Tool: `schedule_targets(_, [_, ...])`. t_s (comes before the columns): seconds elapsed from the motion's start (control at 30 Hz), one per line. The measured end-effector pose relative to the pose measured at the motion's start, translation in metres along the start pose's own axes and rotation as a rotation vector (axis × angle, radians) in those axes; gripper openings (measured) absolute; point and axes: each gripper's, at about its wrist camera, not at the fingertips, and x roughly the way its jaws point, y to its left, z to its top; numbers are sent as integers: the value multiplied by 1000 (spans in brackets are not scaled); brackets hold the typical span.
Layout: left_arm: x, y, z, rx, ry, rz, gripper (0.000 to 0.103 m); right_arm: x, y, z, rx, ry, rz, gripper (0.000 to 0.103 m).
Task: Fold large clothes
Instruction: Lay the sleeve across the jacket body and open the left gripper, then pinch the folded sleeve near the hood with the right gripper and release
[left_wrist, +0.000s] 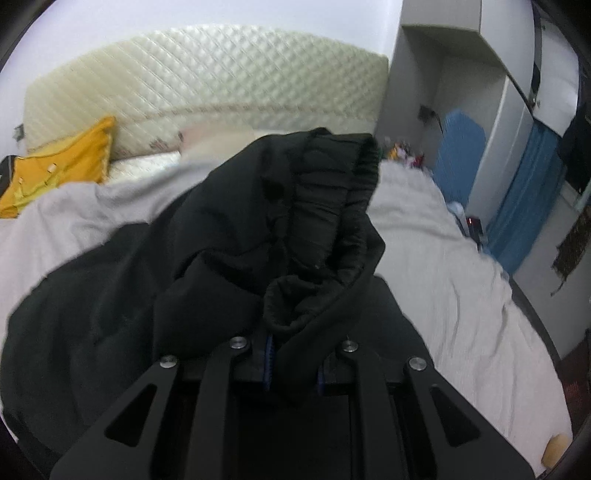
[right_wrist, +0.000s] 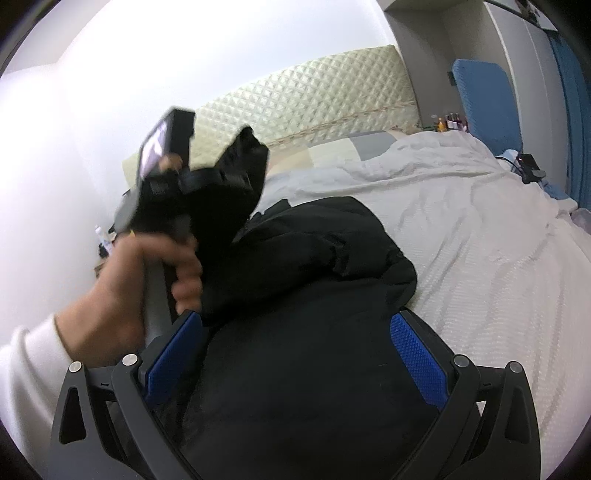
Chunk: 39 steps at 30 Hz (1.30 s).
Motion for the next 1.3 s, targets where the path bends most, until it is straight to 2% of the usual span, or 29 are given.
schedule_targets(0.1, [11,-10,-9,27,39,-2,17,1,-6,1,12,-3,-17,103])
schedule_targets(0.23, [3,-15,-11,50,30,11,19,3,-12,2,21,-3,-28,103])
schedule_targets(0.33, [-8,-14,-8,55,36,11,23,3,-11,3,18,-5,-35,103])
schedule_targets(0.43, [-18,-12,-11,58,48,-3,34,2,-10,3,6,-13,-39,103])
schedule_targets(0.47, [-21,-10,-12,53,54,-4,45,2,-9,3,2,-15,-40,103])
schedule_targets(0.5, [-25,-7,-12,42,61,-8,66,1,-9,4,0,-16,-38,103])
schedule_targets(0.53, [-31,-4,-14,31,63,-28,80,0,-7,4,-4,-20,-33,103])
schedule_targets(0.57, [-35,-3,-16,30,53,-28,98,-1,-7,5,-9,-23,-30,103])
schedule_targets(0.6, [-45,-2,-19,42,24,-17,103,-2,-5,6,-16,-29,-28,103])
schedule_targets(0.67, [-58,0,-22,62,-1,18,103,-2,-2,8,-31,-36,-22,103])
schedule_targets(0.8, [-75,23,-26,29,-23,48,103,6,6,17,-40,-24,29,103])
schedule_targets(0.87, [-84,39,-28,25,-47,96,103,16,11,26,-38,-17,58,103])
schedule_targets(0.93, [-91,58,-29,5,-58,143,103,31,16,37,-58,-9,76,103])
schedule_targets(1.07, [-99,89,-36,-20,-75,192,103,82,25,60,-80,25,102,103])
schedule_targets(1.17, [-104,110,-41,-51,-76,190,103,121,25,67,-82,62,104,102])
schedule_targets(1.27, [-107,129,-46,-87,-80,178,103,156,28,65,-124,112,88,94])
schedule_targets(1.3, [-109,132,-48,-94,-80,174,103,165,28,65,-134,122,65,87])
